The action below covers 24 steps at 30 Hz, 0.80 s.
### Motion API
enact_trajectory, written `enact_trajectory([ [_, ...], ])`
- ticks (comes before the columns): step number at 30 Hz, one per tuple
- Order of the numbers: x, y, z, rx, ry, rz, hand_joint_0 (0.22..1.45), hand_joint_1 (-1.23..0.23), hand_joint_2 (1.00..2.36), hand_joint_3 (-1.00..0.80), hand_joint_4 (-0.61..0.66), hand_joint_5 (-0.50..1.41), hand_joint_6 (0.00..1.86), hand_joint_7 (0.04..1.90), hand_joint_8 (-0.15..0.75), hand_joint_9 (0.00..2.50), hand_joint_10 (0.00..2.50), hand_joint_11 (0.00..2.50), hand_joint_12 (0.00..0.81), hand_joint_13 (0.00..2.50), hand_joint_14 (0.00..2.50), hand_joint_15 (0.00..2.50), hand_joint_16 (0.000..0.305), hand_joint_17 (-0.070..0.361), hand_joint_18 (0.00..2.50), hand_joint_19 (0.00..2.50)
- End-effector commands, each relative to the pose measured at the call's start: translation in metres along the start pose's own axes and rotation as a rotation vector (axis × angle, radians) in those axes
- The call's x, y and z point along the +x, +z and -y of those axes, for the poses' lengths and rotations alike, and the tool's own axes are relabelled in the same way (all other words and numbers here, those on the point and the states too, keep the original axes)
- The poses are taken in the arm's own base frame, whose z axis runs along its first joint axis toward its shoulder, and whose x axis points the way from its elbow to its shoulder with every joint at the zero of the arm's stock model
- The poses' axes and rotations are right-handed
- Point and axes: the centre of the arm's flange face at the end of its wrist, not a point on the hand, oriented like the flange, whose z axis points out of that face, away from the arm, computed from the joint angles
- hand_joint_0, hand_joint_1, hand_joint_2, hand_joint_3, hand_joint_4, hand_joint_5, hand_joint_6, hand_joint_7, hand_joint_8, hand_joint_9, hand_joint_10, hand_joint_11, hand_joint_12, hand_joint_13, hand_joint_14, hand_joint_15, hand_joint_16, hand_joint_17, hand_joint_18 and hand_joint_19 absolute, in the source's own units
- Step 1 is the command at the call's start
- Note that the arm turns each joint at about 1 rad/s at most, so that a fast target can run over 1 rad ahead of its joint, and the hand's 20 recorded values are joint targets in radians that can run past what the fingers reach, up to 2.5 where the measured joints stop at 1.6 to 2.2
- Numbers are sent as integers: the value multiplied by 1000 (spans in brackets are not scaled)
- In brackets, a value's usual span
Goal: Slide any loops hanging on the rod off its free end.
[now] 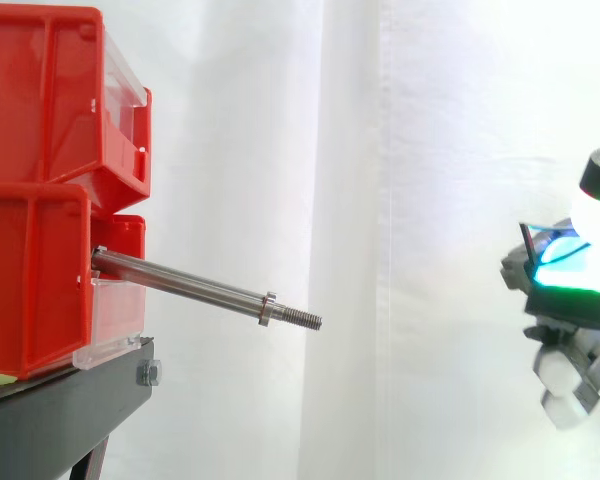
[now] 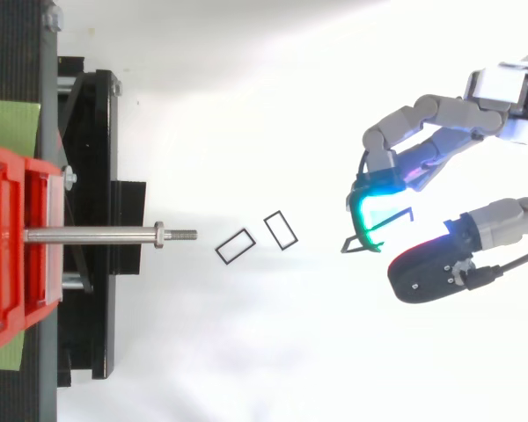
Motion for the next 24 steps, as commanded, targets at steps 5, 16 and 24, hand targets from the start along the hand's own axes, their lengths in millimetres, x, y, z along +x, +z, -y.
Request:
enact_trajectory([
  [5, 1, 6, -7, -67, 6, 11, 637, -756, 1013, 49, -171, -165, 856, 1455, 310, 854, 10, 245, 352, 673, 1, 55, 56, 125, 764, 382],
  [16, 0, 6, -8, -71, 7, 14, 637, -757, 1013, 49, -175, -166, 857, 1440, 310, 847, 8, 250, 351, 668, 1, 53, 56, 125, 758, 375],
  [24, 1, 7, -7, -70, 7, 13, 637, -759, 1013, 48, -166, -167, 857, 1443, 307, 846, 8, 240, 350, 668, 0, 51, 56, 125, 753, 376],
])
